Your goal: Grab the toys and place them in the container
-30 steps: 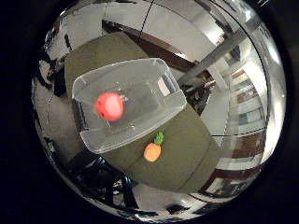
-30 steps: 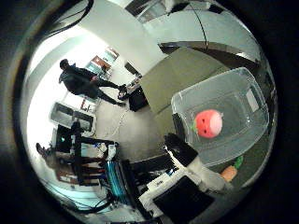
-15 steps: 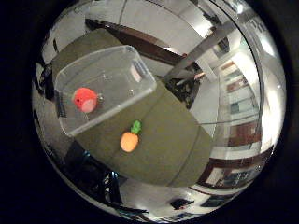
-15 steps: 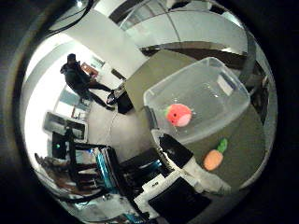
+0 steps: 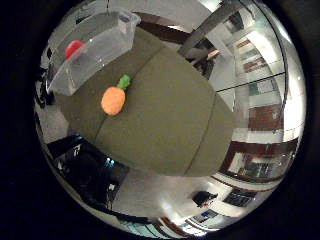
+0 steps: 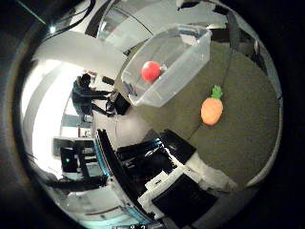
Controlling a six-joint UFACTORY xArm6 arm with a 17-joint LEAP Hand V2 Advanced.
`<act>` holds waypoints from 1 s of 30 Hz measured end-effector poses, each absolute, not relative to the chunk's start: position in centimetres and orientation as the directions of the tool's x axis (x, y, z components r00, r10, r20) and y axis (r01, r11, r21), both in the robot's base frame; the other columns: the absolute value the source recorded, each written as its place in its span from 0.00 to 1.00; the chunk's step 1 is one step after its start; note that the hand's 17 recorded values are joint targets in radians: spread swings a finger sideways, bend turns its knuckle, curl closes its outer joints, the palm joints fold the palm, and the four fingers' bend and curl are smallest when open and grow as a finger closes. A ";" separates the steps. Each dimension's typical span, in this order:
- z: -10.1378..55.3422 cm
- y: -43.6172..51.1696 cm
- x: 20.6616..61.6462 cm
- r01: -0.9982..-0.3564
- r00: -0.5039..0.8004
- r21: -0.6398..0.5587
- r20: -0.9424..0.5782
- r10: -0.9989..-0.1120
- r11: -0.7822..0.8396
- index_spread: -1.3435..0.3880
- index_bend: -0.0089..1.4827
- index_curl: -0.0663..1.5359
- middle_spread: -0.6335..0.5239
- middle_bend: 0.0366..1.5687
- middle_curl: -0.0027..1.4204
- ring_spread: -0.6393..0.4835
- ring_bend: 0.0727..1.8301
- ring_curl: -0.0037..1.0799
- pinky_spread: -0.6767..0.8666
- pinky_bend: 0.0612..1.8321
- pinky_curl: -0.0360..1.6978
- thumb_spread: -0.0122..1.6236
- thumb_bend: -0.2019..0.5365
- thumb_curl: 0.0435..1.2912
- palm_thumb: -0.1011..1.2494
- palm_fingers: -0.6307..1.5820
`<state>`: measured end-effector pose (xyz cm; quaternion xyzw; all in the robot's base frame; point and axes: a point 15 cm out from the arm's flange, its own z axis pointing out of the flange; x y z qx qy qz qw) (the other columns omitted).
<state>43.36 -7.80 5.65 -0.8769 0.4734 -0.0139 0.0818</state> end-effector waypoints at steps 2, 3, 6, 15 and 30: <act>3.8 -8.2 43.2 -0.831 0.549 -0.143 -0.050 -0.834 -0.538 0.61 0.12 0.23 0.57 0.10 0.24 0.72 0.10 0.24 0.69 0.26 0.09 0.66 0.24 0.22 0.51 0.36; 2.9 -8.3 43.1 -0.831 0.549 -0.137 -0.049 -0.835 -0.539 0.61 0.12 0.23 0.57 0.10 0.24 0.72 0.09 0.24 0.69 0.26 0.09 0.66 0.24 0.22 0.51 0.36; 0.3 -8.2 42.6 -0.833 0.550 -0.113 -0.057 -0.833 -0.542 0.61 0.12 0.23 0.57 0.10 0.23 0.73 0.10 0.24 0.69 0.26 0.09 0.66 0.24 0.22 0.51 0.36; -6.4 -7.7 41.3 -0.837 0.547 -0.049 -0.081 -0.833 -0.545 0.61 0.12 0.23 0.57 0.10 0.23 0.73 0.10 0.25 0.69 0.26 0.08 0.66 0.24 0.22 0.51 0.36; -13.0 -5.1 45.8 -0.837 0.546 -0.033 -0.086 -0.833 -0.546 0.59 0.12 0.24 0.54 0.11 0.23 0.71 0.11 0.24 0.71 0.26 0.06 0.65 0.24 0.22 0.52 0.41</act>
